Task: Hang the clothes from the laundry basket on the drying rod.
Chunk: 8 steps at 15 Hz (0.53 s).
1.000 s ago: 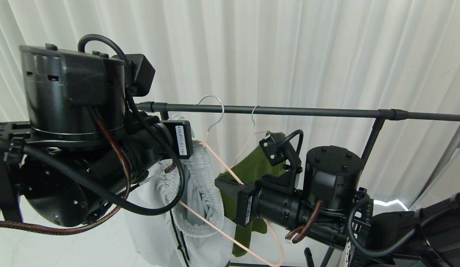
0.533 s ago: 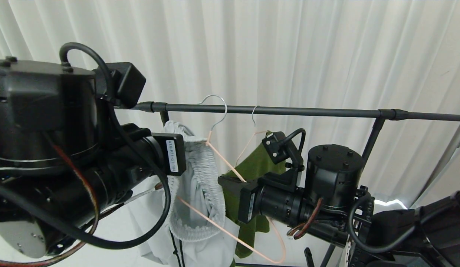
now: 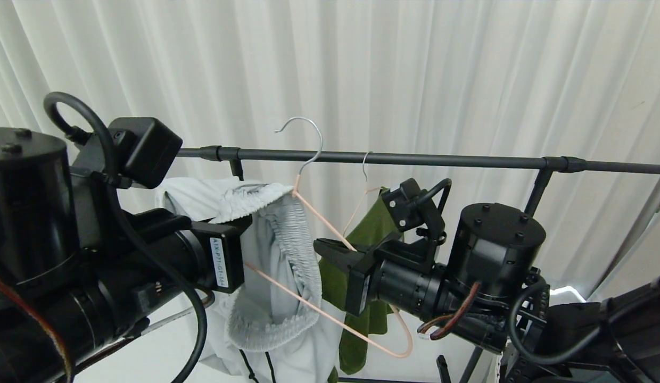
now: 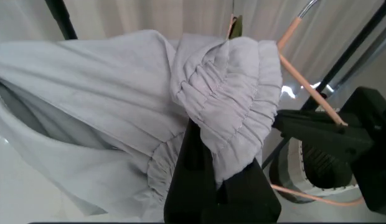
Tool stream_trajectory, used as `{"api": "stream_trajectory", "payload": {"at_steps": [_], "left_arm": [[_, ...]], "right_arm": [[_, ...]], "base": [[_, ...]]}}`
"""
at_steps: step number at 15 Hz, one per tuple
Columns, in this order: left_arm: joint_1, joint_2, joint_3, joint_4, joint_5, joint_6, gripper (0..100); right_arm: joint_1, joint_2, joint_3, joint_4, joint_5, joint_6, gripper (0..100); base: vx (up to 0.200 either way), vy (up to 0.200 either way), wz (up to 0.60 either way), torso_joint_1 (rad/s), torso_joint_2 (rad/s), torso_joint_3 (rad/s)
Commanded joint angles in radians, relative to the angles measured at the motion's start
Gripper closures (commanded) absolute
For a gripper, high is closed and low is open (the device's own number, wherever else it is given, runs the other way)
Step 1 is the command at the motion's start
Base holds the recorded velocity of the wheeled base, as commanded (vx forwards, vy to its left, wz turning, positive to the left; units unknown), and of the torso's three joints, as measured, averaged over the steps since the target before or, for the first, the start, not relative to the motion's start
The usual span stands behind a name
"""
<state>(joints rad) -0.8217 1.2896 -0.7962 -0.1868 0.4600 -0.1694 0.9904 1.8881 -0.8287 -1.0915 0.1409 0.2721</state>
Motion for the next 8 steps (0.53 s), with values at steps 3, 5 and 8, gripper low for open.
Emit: {"api": "stream_trajectory", "payload": {"at_steps": [3, 5, 8], "left_arm": [[-0.045, -0.015, 0.071, -0.06, 0.002, 0.048, 100], [-0.045, -0.013, 0.101, -0.095, 0.002, 0.096, 100], [-0.045, -0.015, 0.101, -0.097, 0.002, 0.097, 0]], "right_arm": [[-0.003, -0.01, 0.002, -0.015, -0.003, -0.048, 100], [-0.003, -0.009, 0.016, -0.062, 0.0, -0.067, 100], [-0.004, -0.009, 0.046, -0.099, 0.002, -0.099, 100]], "base": [[0.0, 0.0, 0.0, 0.0, 0.0, 0.0], [0.0, 0.0, 0.0, 0.0, 0.0, 0.0], [0.0, 0.0, 0.0, 0.0, 0.0, 0.0]]}}
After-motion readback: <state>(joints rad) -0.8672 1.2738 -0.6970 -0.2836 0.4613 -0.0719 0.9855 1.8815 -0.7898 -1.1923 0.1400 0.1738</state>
